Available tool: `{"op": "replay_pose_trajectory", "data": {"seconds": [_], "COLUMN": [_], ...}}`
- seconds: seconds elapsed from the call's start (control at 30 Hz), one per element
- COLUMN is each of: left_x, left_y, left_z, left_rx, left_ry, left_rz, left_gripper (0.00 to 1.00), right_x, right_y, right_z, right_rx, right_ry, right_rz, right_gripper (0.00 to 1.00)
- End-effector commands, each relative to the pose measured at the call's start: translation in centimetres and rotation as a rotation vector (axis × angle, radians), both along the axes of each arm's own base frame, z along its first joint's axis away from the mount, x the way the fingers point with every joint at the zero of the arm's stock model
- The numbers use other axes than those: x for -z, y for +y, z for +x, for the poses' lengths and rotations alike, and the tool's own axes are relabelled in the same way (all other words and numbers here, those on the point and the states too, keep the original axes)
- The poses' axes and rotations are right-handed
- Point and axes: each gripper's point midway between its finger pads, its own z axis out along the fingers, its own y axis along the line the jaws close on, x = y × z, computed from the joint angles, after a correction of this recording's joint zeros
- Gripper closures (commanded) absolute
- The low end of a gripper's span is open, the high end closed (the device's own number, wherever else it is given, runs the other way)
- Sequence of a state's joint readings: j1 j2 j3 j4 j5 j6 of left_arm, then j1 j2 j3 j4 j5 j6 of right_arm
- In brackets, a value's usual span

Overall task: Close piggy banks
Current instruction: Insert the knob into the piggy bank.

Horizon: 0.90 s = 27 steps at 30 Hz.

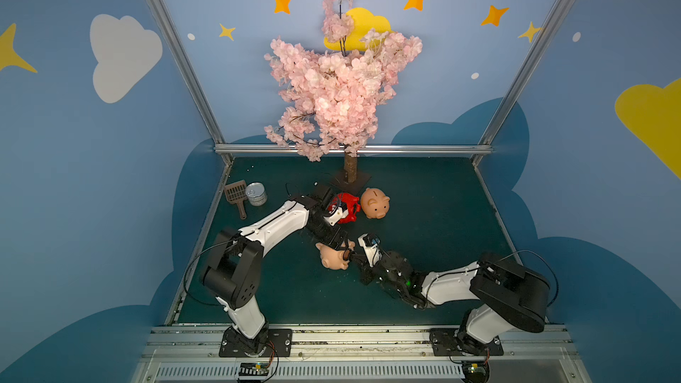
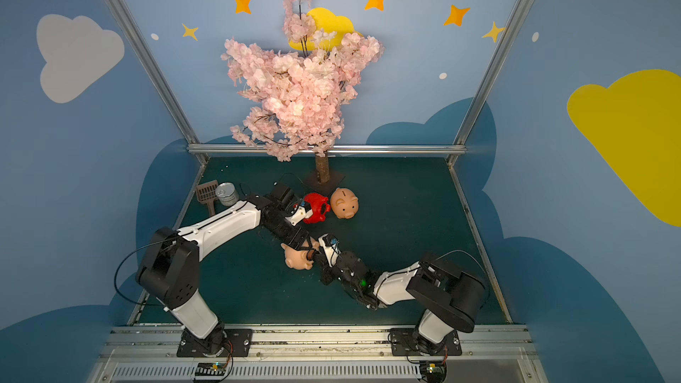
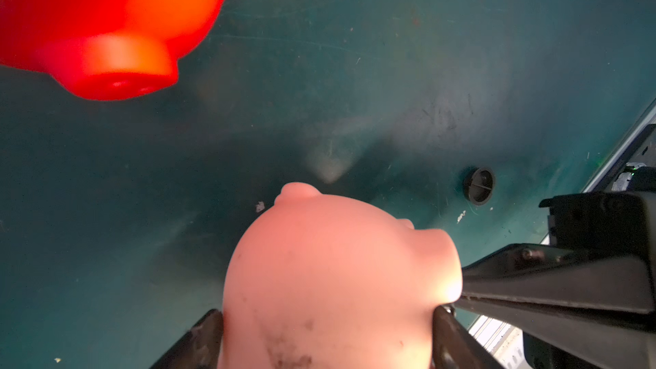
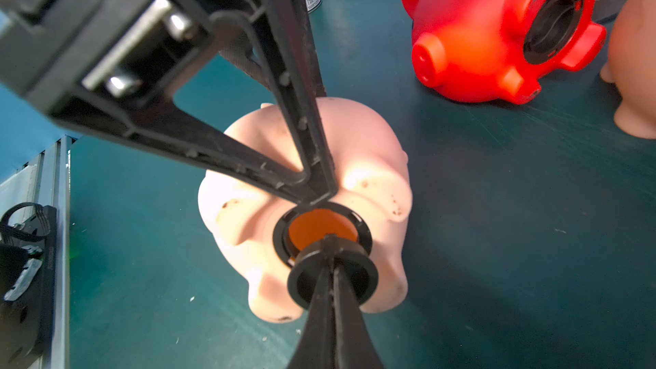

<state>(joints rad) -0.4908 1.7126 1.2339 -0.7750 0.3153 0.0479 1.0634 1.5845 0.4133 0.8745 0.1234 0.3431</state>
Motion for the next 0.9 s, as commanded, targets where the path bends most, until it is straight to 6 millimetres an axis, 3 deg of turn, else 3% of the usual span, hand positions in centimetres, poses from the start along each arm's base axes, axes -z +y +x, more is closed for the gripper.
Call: {"op": "replay_pose_trajectory", "data": {"seconds": [0.0, 0.87], "left_x": [1.28, 1.39], "left_y": [1.12, 1.1], "left_z": [-1.75, -1.97], "left_rx": [-0.007, -0.009], "left_ry": [0.096, 0.108], "left_rz": [0.052, 0.049], "left_gripper": [0.14, 0.14], "right_x": [-1.17, -0.74], "right_y": [0.87, 1.37], "right_z": [0.55, 0.72], "right_rx": [0.006, 0.007], "right_ry": [-0.026, 0.007], "right_rz": [0.034, 0.03], "right_gripper": [1.0, 1.0]}}
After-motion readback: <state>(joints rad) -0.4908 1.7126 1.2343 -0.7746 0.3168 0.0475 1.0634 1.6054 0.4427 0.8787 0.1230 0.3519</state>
